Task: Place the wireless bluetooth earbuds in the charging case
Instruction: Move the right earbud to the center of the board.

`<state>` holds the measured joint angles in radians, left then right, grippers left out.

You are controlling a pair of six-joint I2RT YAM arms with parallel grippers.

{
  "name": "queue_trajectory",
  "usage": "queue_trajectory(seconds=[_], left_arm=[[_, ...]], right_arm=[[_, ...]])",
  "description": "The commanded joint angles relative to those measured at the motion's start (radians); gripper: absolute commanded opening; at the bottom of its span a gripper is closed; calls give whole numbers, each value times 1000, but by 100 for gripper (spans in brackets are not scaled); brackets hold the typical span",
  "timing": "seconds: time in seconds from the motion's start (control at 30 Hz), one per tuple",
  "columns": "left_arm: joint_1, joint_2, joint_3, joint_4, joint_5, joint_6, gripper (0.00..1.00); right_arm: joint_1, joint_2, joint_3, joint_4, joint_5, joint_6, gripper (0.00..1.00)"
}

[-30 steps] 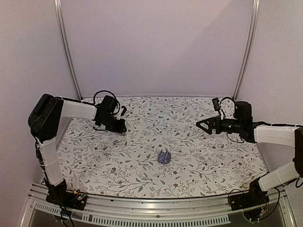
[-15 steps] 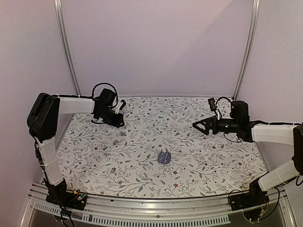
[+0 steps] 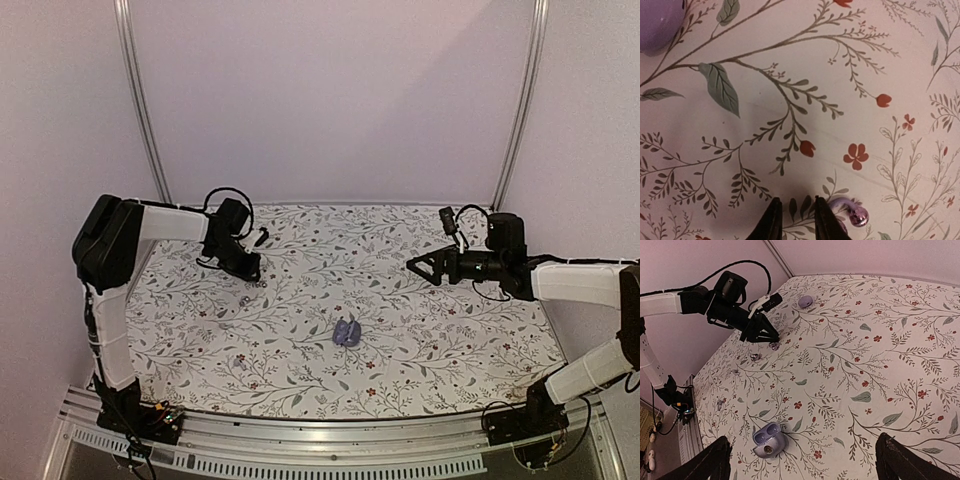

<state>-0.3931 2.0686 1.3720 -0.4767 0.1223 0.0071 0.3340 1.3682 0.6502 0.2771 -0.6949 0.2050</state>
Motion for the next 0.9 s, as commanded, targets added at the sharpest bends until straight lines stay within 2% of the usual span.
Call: queue_trajectory(seconds=[0.0, 0.43, 0.87], left_arm=[[-25, -33, -50, -19, 11, 5, 23], [-23, -113, -94, 16, 61, -34, 28], [10, -81, -66, 56, 177, -30, 29]], right_arm=[[7, -7, 33, -7, -10, -12, 99], [7, -22, 21, -9, -12, -10, 99], [7, -22, 20, -10, -8, -12, 99]])
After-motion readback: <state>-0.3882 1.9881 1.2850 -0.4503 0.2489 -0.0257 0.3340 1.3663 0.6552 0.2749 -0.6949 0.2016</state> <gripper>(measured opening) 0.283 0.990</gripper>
